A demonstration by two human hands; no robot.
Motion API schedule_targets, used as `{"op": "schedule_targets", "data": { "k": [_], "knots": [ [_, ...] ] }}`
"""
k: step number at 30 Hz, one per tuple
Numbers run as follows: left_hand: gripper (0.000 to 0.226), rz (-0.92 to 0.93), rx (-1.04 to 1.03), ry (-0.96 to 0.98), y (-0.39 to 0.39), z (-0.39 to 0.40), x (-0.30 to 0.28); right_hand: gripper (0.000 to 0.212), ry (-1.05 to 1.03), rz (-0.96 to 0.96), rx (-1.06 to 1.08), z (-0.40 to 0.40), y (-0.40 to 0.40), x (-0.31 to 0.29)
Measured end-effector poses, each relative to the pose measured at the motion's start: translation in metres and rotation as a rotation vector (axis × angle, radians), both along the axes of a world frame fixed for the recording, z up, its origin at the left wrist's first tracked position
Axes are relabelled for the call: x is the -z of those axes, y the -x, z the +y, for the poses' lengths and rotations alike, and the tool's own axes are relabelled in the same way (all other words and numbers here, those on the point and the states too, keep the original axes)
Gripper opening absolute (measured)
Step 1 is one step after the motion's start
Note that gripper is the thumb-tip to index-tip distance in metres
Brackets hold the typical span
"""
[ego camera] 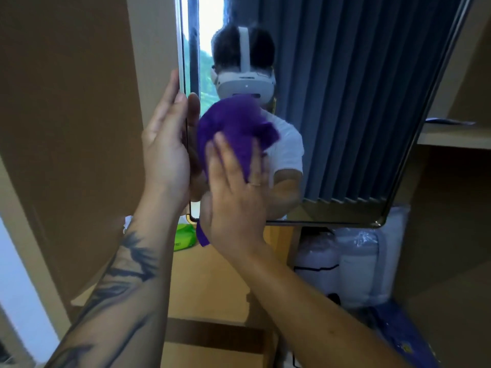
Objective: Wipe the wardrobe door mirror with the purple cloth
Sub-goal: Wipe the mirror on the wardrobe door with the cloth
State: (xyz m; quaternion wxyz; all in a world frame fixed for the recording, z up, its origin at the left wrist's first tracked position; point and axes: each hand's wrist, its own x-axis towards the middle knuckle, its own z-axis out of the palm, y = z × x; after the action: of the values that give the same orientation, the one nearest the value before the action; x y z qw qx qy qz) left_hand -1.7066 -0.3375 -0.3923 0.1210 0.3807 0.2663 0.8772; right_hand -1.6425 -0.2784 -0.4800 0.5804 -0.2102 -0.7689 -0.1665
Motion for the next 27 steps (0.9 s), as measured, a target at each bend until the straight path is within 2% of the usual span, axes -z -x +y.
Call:
{"op": "schedule_targets", "data": {
  "k": [3, 7, 10, 13, 14, 15, 17, 19, 20, 23, 25, 27],
  "knots": [
    [0.035, -0.021, 0.028, -0.004, 0.006, 0.0, 0.001, 0.051, -0.302, -0.34, -0.085, 0.029, -0.037, 0.005],
    [0.036, 0.026, 0.03, 0.049, 0.014, 0.001, 0.004, 0.038, -0.599, -0.508, -0.091, 0.084, -0.095, -0.017],
    [0.04, 0.006, 0.029, 0.081, 0.018, 0.002, 0.011, 0.043, -0.571, -0.441, -0.041, 0.094, -0.112, -0.04],
    [0.037, -0.006, 0.039, 0.093, 0.018, 0.0, 0.014, 0.052, -0.343, -0.245, -0.042, 0.073, -0.094, -0.034],
    [0.037, 0.004, 0.043, 0.099, 0.019, -0.001, 0.014, 0.052, -0.307, -0.232, -0.072, 0.064, -0.084, -0.025],
    [0.038, 0.017, 0.043, 0.105, 0.02, -0.002, 0.014, 0.049, -0.325, -0.282, -0.113, 0.057, -0.074, -0.013],
    [0.041, 0.037, 0.052, 0.113, 0.021, -0.005, 0.013, 0.037, -0.48, -0.516, -0.208, 0.05, -0.06, 0.01],
    [0.043, 0.05, 0.079, 0.116, 0.021, -0.007, 0.014, 0.032, -0.637, -0.715, -0.284, 0.056, -0.058, 0.007],
    [0.043, 0.053, 0.086, 0.121, 0.021, -0.007, 0.014, 0.03, -0.698, -0.749, -0.303, 0.06, -0.058, -0.003],
    [0.042, 0.078, 0.061, 0.133, 0.022, -0.008, 0.015, 0.022, -0.761, -0.659, -0.314, 0.071, -0.06, -0.04],
    [0.045, 0.103, 0.069, 0.144, 0.023, -0.009, 0.014, 0.023, -0.633, -0.502, -0.329, 0.072, -0.06, -0.042],
    [0.046, 0.108, 0.081, 0.147, 0.023, -0.01, 0.015, 0.021, -0.554, -0.44, -0.344, 0.064, -0.057, -0.022]
  ]
}}
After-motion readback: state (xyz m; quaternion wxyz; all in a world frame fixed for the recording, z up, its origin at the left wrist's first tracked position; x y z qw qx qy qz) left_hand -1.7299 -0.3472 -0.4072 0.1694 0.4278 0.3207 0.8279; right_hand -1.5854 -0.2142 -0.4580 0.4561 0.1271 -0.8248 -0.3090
